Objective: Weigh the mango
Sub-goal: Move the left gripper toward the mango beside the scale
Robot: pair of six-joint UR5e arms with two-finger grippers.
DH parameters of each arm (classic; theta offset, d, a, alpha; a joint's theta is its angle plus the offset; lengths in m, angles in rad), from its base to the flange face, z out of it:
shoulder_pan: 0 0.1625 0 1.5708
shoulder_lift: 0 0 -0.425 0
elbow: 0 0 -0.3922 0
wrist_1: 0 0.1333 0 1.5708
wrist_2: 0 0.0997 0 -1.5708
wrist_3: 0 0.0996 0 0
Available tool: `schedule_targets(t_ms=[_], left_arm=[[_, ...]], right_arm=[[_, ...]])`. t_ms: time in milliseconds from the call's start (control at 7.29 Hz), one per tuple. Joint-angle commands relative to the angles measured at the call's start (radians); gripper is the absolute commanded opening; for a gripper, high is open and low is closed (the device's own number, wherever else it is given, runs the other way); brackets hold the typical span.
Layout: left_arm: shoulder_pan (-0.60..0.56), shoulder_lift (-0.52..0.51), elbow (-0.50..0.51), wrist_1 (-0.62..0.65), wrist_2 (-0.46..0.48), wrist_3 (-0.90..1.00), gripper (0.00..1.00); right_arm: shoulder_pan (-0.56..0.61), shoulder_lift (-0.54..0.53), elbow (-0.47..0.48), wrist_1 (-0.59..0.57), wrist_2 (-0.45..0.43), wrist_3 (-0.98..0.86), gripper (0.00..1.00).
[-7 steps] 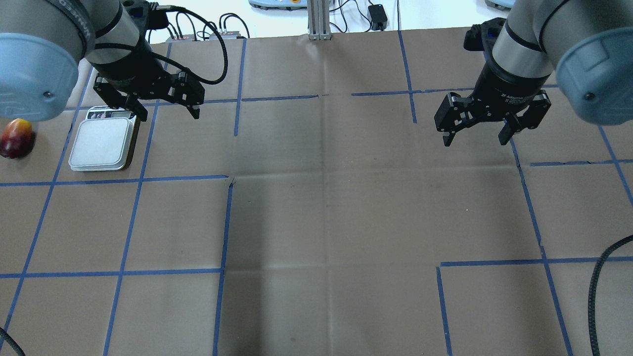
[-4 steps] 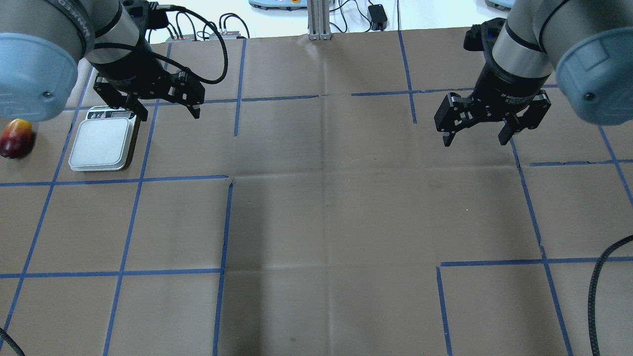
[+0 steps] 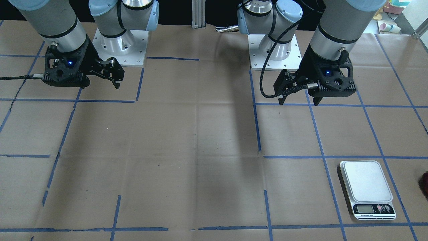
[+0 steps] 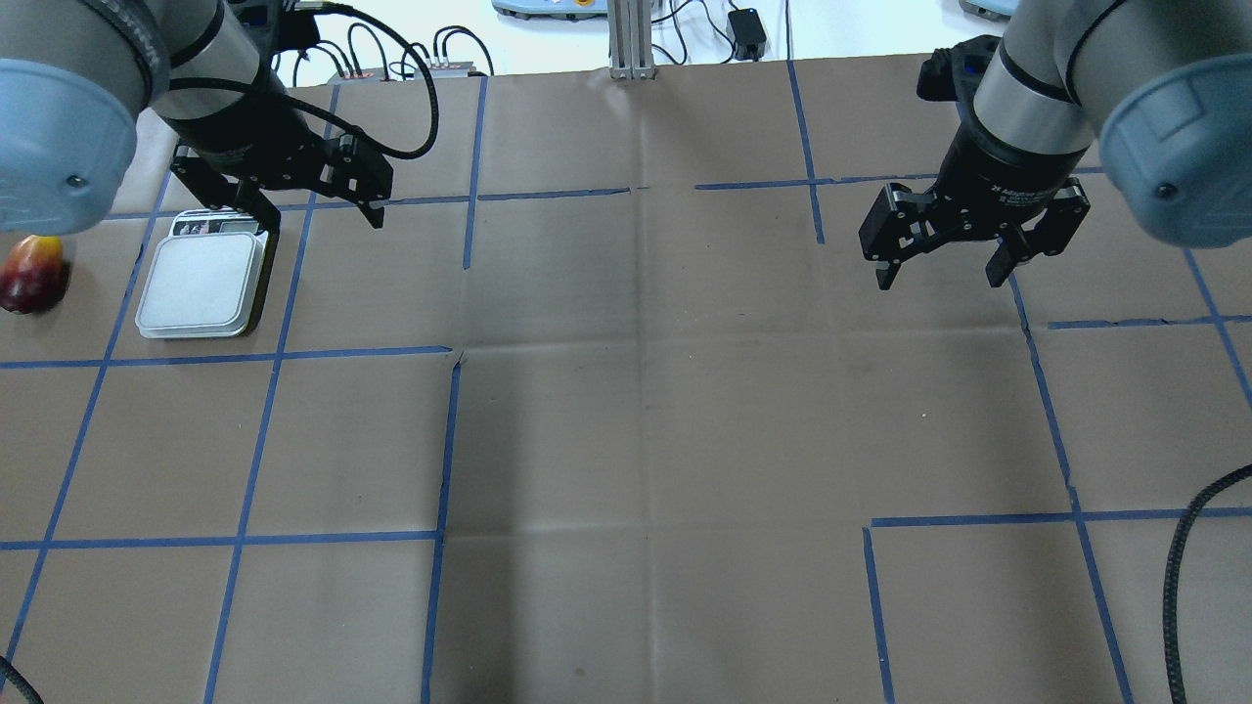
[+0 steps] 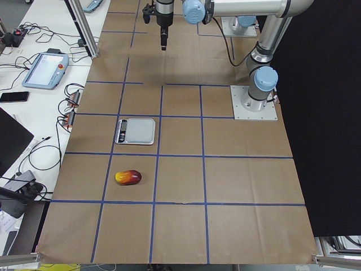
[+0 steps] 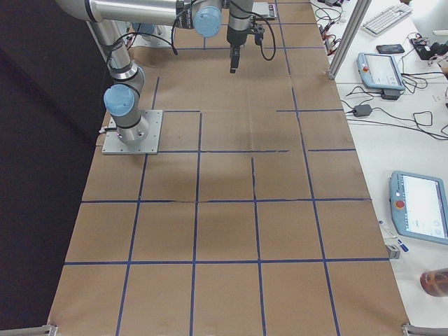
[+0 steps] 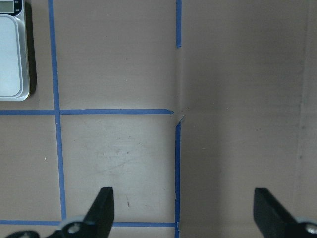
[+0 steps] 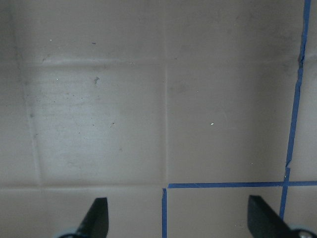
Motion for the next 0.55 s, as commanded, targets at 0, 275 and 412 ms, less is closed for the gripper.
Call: schedule_targets(t_ms=[0,275,412], left_arm=[[0.152,-0.001,0.02,0.0,-0.007,0.124,1.0],[0.386,-0.028,0.031,0.003,-0.013,0.32,1.0],[0.497,-0.091,0.078,0.003,-0.011,0.453,1.0]], right_arm=[[0.0,0.0,0.0,0.0,0.0,0.0,1.0],[0.0,0.0,0.0,0.0,0.0,0.0,1.0],[0.0,0.0,0.0,0.0,0.0,0.0,1.0]])
